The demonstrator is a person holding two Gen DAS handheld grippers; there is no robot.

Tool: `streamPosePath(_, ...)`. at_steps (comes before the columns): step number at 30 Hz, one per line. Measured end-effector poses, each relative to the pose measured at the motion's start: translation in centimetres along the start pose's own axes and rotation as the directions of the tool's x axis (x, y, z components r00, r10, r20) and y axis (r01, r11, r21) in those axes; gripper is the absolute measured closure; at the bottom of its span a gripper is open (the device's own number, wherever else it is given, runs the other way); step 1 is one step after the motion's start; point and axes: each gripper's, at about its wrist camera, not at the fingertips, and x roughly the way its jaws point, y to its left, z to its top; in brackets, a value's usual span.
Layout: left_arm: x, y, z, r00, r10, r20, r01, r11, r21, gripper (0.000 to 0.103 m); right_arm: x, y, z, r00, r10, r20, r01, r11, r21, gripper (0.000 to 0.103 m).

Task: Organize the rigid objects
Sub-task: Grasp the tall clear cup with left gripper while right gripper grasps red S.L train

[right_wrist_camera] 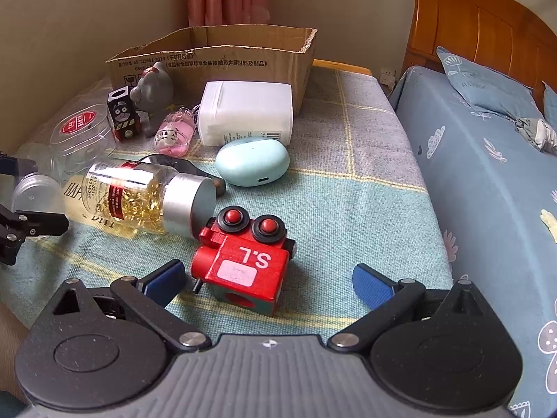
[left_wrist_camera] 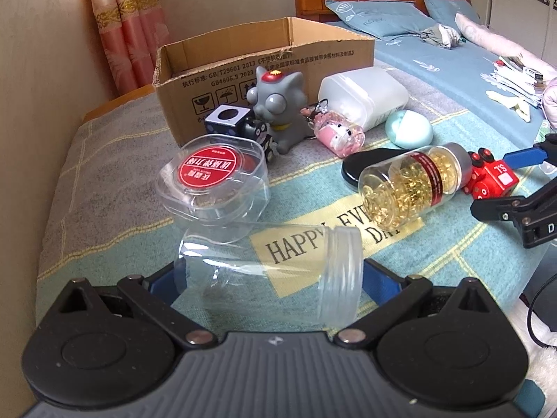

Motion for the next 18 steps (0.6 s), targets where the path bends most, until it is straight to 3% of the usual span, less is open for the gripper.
streamPosePath(8,-0.8,0.4,0.2,1.000,-0.003,0.010,0.003,0.999,-0.035,0.003,0.0,0.3,0.2,1.000,0.000,0.001,0.000,1.000,-0.009,0.000)
streamPosePath(13,-1.1,0.3,0.3,1.000,0.003,0.015,-0.002,0.999,-0.052,0.011,-0.3,1.5,0.8,0.999,0.037,0.014,-0.036,0.998,-0.053,0.022)
streamPosePath(18,-1.4,0.4,0.5,1.000,0.001,0.014,0.000,0.998,-0.067,0.012,-0.8,1.6,0.9,0.999,0.031,0.013,-0.030,0.996,-0.080,0.043)
